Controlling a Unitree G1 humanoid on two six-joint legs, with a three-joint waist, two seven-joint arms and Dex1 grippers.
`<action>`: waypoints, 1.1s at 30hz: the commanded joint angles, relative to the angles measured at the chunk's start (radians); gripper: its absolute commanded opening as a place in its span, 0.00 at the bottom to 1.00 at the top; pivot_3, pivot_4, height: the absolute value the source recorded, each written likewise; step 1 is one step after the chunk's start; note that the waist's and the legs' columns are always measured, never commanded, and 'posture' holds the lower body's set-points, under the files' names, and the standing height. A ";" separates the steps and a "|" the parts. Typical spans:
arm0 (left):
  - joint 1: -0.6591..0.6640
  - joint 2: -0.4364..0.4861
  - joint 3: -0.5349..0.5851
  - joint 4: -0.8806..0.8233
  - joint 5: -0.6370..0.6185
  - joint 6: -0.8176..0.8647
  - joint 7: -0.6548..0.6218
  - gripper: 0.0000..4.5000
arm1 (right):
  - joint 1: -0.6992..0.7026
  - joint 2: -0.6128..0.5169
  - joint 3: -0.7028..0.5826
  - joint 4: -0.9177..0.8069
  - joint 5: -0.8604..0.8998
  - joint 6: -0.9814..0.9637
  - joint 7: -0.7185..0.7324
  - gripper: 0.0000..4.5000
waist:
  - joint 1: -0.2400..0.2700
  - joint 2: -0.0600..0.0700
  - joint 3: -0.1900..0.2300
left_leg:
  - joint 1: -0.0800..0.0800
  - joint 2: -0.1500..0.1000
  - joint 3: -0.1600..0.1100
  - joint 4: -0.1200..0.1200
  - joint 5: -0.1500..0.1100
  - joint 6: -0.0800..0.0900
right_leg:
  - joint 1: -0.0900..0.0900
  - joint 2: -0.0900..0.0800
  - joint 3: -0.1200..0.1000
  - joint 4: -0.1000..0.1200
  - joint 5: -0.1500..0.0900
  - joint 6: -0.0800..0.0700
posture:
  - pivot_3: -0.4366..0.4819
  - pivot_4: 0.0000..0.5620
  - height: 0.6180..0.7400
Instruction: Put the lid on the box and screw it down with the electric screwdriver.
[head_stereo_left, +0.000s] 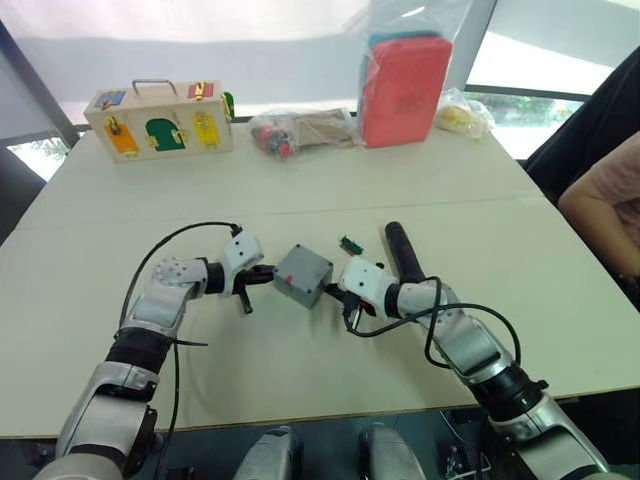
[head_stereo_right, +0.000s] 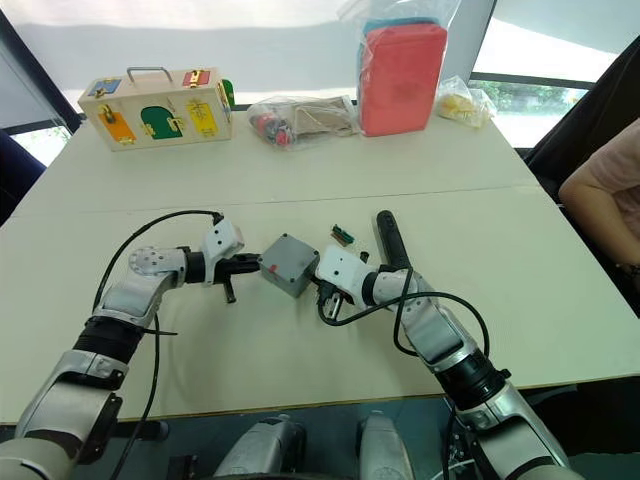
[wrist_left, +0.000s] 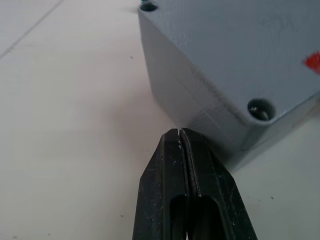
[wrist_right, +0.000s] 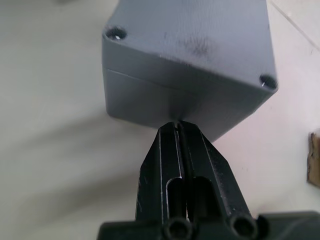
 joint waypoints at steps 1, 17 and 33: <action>0.018 0.017 -0.015 -0.098 -0.037 0.029 -0.074 0.00 | -0.043 0.031 0.010 -0.021 0.012 -0.021 0.024 0.01 | -0.009 0.000 0.000 | -0.001 0.000 0.000 0.000 0.000 0.000 | -0.001 0.000 0.000 0.000 0.000 0.000 | 0.48 0.27 1.00; 0.144 0.126 0.031 -0.315 -0.081 0.161 -0.128 0.00 | -0.089 0.069 0.039 0.009 0.011 -0.040 0.114 0.01 | -0.015 0.000 0.000 | -0.013 0.000 0.000 0.000 0.004 -0.007 | -0.014 0.000 0.001 0.002 0.000 0.000 | 0.48 0.27 1.00; 0.180 0.199 0.058 -0.348 -0.093 0.176 -0.142 0.00 | -0.091 0.019 0.009 0.006 0.001 -0.049 0.145 0.01 | -0.014 0.001 0.000 | -0.013 0.000 0.000 0.000 0.004 -0.007 | -0.014 0.000 0.001 0.002 0.000 0.000 | 0.48 0.27 1.00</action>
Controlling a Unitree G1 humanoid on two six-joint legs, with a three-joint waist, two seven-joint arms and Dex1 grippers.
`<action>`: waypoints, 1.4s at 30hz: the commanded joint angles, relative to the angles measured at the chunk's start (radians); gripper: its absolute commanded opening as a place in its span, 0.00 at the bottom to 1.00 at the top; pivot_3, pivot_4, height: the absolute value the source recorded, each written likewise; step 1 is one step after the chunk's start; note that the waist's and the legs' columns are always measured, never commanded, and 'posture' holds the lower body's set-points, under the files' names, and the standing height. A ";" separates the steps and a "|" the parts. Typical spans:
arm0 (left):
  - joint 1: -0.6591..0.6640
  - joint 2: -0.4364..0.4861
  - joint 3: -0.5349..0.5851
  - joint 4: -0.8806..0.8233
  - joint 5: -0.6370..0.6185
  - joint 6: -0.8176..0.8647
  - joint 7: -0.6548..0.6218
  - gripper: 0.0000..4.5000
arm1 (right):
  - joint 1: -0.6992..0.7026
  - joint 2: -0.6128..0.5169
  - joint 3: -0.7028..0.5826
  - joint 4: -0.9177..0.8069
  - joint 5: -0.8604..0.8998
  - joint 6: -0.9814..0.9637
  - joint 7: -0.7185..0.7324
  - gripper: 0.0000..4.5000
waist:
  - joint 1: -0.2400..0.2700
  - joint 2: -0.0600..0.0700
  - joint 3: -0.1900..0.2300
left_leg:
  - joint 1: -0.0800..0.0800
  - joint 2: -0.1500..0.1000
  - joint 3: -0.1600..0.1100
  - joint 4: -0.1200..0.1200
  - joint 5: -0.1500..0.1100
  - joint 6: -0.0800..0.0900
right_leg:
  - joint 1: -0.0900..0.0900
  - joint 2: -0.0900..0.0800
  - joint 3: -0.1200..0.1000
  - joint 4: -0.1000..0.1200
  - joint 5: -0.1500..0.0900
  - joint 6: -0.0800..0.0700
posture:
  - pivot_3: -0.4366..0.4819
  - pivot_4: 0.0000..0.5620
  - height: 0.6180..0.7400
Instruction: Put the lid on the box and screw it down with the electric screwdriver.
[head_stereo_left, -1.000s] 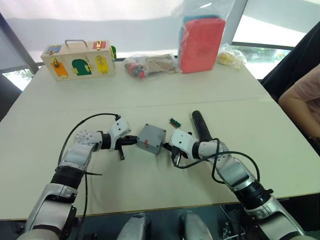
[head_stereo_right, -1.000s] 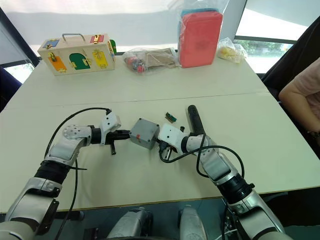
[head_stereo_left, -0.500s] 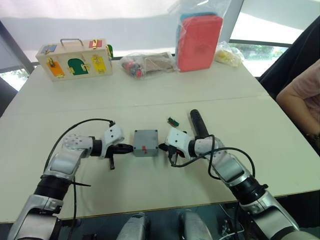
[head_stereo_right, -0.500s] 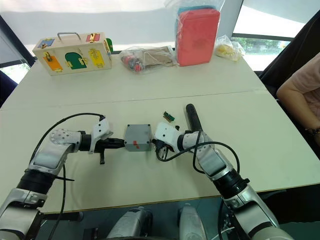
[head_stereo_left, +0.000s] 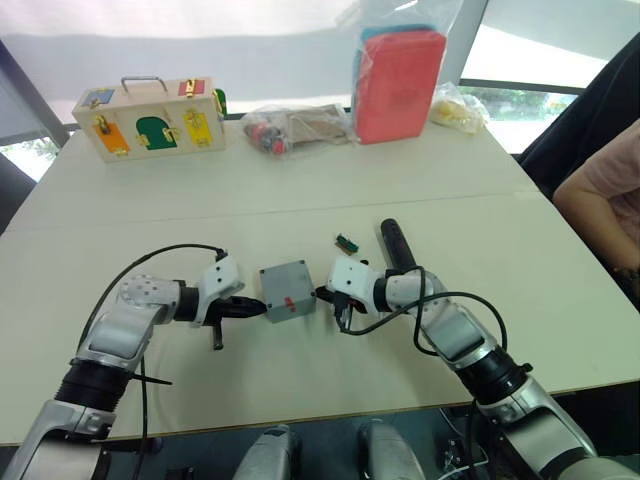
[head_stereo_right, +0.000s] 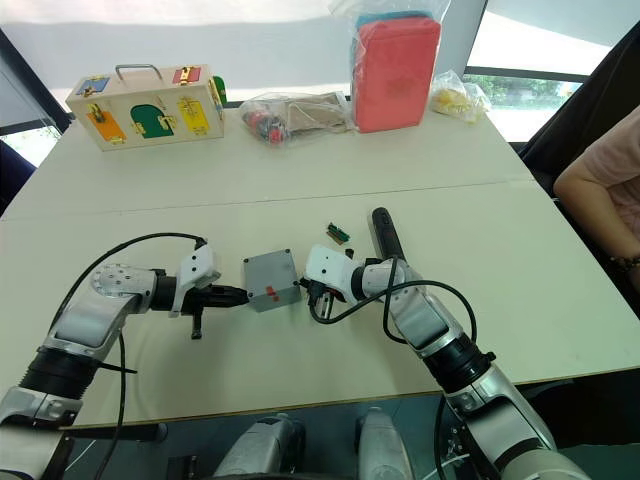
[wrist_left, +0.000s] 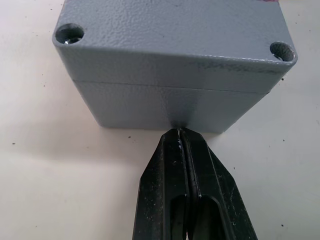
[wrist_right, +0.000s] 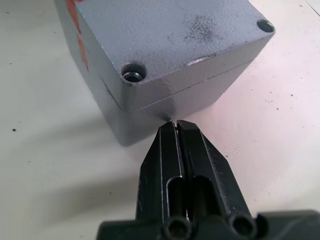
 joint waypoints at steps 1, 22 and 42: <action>-0.006 0.033 0.044 -0.028 -0.022 -0.016 0.003 0.00 | -0.005 -0.018 -0.029 -0.075 0.030 0.006 0.026 0.01 | 0.000 0.000 0.000 | 0.000 0.000 0.000 0.000 0.000 0.000 | 0.000 0.000 0.000 0.000 0.000 0.000 | 0.48 0.27 1.00; -0.082 -0.025 0.029 0.068 0.001 -0.069 0.087 0.00 | 0.038 -0.054 -0.048 -0.169 0.079 0.081 0.035 0.01 | 0.003 0.000 0.000 | 0.000 0.000 0.000 0.000 0.000 0.000 | 0.000 0.000 0.000 0.000 0.000 0.000 | 0.48 0.27 1.00; -0.143 -0.060 0.021 0.144 0.025 -0.112 0.104 0.00 | 0.076 -0.134 -0.124 -0.314 0.122 0.183 0.017 0.01 | 0.005 0.000 0.000 | 0.000 -0.001 0.000 0.001 0.000 0.000 | 0.001 -0.001 0.000 0.000 0.000 0.000 | 0.48 0.27 1.00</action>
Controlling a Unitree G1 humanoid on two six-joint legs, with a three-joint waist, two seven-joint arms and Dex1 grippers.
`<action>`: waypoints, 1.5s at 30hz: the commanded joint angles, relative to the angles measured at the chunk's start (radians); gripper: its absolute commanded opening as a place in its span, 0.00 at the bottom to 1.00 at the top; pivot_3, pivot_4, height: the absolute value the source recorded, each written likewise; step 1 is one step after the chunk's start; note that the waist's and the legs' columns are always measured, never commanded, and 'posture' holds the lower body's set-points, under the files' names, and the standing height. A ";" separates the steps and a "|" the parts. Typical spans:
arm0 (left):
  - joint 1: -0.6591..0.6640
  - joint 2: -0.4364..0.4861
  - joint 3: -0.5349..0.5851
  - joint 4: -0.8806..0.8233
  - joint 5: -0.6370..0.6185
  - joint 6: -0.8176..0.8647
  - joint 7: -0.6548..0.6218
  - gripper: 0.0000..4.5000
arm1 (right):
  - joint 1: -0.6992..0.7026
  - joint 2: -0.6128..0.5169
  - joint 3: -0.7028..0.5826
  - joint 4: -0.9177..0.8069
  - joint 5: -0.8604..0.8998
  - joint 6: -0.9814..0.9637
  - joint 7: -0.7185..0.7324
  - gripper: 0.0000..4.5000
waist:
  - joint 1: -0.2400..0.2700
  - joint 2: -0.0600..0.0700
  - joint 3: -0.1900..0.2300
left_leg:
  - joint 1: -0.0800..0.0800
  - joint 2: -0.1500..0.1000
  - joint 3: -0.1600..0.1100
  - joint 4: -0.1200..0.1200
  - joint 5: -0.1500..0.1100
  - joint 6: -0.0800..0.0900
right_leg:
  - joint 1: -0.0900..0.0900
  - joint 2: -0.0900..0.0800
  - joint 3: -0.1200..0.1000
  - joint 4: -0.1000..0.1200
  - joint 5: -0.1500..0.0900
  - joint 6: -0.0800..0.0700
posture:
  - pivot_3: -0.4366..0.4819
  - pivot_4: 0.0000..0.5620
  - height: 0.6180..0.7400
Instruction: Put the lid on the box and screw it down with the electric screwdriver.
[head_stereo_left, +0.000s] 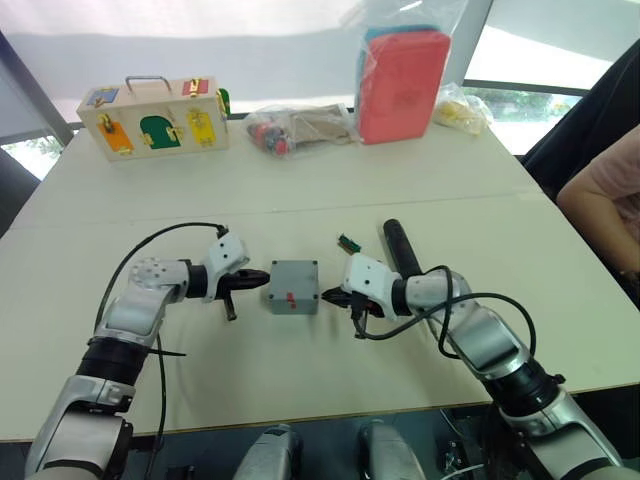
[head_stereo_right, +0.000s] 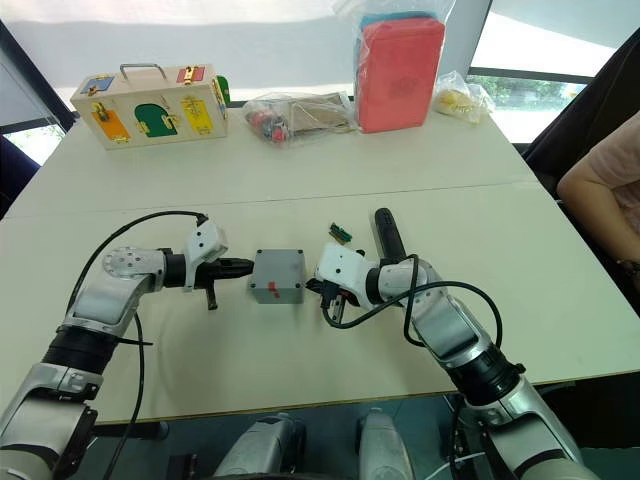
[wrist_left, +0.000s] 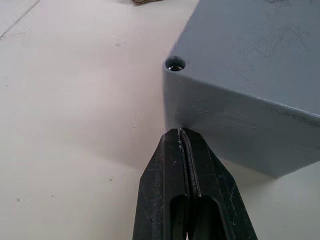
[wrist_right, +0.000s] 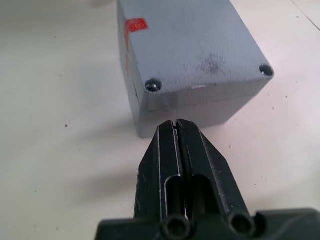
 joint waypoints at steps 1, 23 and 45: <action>-0.001 0.043 0.024 -0.043 -0.010 -0.010 -0.025 0.00 | 0.016 -0.027 -0.091 -0.096 0.039 0.042 -0.019 0.01 | -0.001 0.000 0.000 | 0.000 0.000 0.000 0.000 0.000 0.000 | 0.000 0.000 0.000 0.000 0.000 0.000 | 0.48 0.27 1.00; 0.019 0.190 0.133 -0.445 -0.265 0.262 -0.077 0.00 | 0.119 0.055 -0.270 -0.144 0.178 0.382 -0.290 0.55 | -0.001 0.000 0.001 | -0.001 0.000 -0.001 -0.001 -0.003 0.005 | 0.000 -0.001 0.001 -0.001 0.000 0.000 | 0.48 0.27 1.00; -0.014 0.171 0.107 -0.416 -0.260 0.250 -0.047 0.00 | 0.108 0.061 -0.257 -0.097 0.210 0.362 -0.331 0.36 | -0.001 0.000 0.001 | -0.001 0.000 -0.001 -0.001 -0.002 0.003 | 0.000 0.000 0.000 -0.001 0.000 0.000 | 0.48 0.27 1.00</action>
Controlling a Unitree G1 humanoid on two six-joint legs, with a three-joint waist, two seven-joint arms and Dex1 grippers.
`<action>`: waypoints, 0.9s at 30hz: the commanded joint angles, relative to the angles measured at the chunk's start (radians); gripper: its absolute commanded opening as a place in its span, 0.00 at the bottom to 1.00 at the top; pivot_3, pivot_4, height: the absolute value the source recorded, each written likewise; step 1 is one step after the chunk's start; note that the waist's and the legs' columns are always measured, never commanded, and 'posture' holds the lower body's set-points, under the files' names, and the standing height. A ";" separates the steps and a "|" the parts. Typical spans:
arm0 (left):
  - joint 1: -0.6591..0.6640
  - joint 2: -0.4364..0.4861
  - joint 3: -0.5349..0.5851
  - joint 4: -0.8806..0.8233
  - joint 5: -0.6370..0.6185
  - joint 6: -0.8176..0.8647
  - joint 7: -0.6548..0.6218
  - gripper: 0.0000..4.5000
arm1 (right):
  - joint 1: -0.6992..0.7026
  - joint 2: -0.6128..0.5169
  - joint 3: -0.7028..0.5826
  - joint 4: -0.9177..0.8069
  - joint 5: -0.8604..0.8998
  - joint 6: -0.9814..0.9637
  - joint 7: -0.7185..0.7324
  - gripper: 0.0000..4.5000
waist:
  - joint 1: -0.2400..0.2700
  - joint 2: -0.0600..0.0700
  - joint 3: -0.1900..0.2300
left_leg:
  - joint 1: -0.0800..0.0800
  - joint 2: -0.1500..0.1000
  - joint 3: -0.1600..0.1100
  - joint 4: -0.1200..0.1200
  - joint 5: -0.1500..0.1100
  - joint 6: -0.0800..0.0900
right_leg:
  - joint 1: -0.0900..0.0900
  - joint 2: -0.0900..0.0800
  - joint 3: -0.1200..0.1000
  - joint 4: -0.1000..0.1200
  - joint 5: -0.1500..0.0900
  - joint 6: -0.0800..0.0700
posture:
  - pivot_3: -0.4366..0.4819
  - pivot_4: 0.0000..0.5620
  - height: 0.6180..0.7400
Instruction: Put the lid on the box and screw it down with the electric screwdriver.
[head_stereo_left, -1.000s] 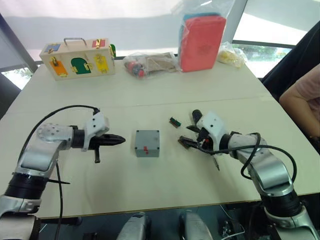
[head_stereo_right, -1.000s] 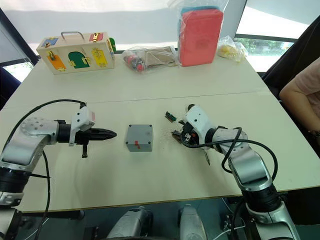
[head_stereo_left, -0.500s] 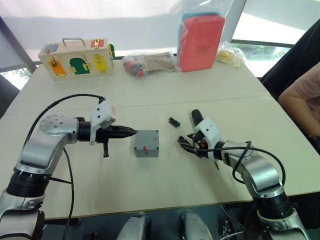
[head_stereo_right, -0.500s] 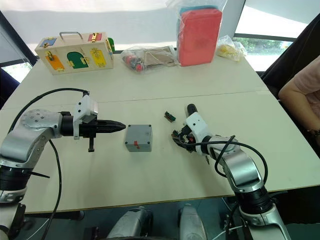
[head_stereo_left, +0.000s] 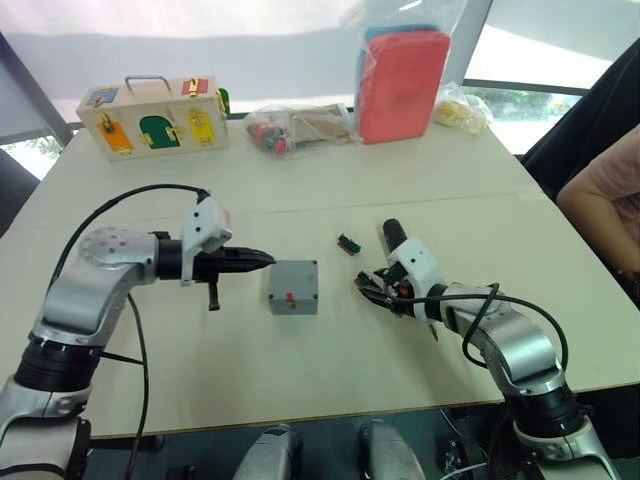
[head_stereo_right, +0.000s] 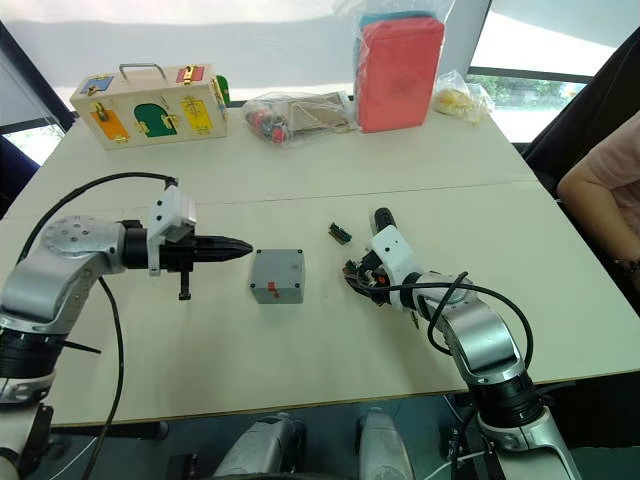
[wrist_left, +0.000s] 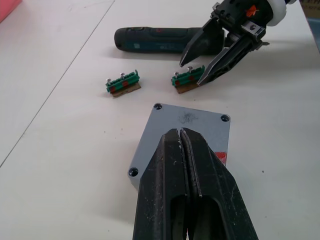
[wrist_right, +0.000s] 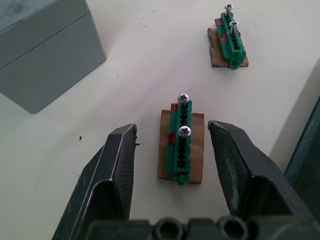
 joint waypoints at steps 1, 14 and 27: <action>-0.024 -0.001 0.004 0.000 0.004 -0.018 0.004 0.00 | -0.014 0.004 -0.007 -0.006 0.015 -0.023 -0.007 0.27 | 0.000 0.000 0.000 | 0.000 0.000 0.000 0.000 0.000 0.000 | 0.000 0.000 0.000 0.000 0.000 0.000 | 0.48 0.27 1.00; -0.011 -0.010 0.004 0.007 0.011 -0.033 0.010 0.00 | -0.034 -0.001 -0.037 -0.006 0.043 -0.008 -0.017 0.02 | 0.000 0.000 0.000 | 0.000 0.000 0.000 0.000 0.000 0.000 | 0.000 0.000 0.000 0.000 0.000 0.000 | 0.48 0.27 1.00; 0.028 0.008 0.017 -0.007 0.009 -0.041 0.010 0.00 | -0.239 0.001 -0.061 -0.066 0.204 0.120 0.039 0.02 | -0.004 0.000 0.000 | 0.000 0.000 0.000 0.000 -0.001 0.001 | 0.000 0.000 0.000 0.000 0.000 0.000 | 0.48 0.27 1.00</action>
